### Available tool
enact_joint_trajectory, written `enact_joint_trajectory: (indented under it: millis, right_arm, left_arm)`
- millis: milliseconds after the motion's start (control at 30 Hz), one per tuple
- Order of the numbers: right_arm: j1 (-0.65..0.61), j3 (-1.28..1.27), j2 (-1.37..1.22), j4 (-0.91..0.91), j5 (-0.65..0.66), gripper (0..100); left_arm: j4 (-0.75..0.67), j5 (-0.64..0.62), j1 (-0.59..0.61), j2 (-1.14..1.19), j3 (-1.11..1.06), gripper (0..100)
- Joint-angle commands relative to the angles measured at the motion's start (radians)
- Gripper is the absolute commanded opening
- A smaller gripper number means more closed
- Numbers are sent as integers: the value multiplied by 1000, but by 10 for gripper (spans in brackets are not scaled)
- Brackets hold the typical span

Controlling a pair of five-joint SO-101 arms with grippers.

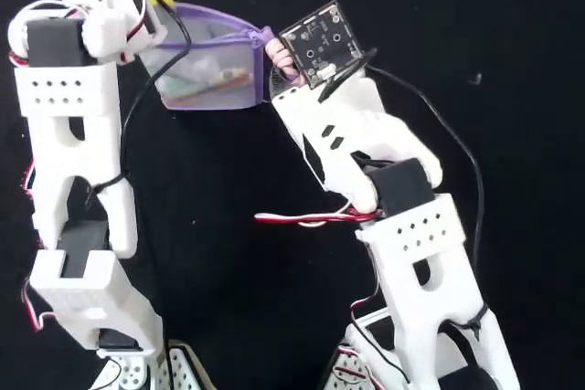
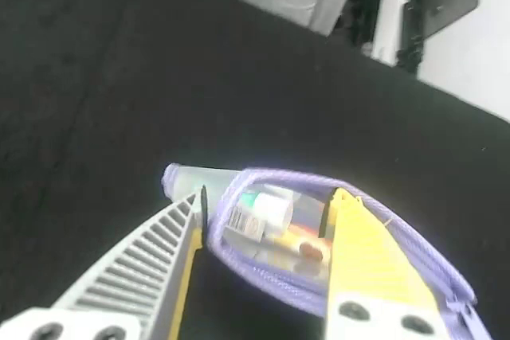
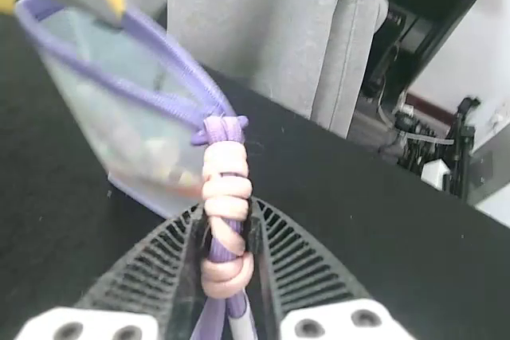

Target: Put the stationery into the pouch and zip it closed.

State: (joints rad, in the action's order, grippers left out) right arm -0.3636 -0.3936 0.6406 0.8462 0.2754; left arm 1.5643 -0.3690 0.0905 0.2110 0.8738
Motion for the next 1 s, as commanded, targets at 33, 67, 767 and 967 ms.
enact_joint_trajectory:
  millis: [33,67,767,967]
  right_arm:
    - [9,156,39,141,11,11]
    - [9,170,39,164,12,11]
    - [256,274,47,497,100,11]
    - [262,272,47,559,138,11]
  left_arm:
    - [-157,2,-35,129,50,246]
    - [-189,0,-47,153,64,246]
    - [-230,3,-426,261,311,246]
    - [-172,6,-424,252,311,246]
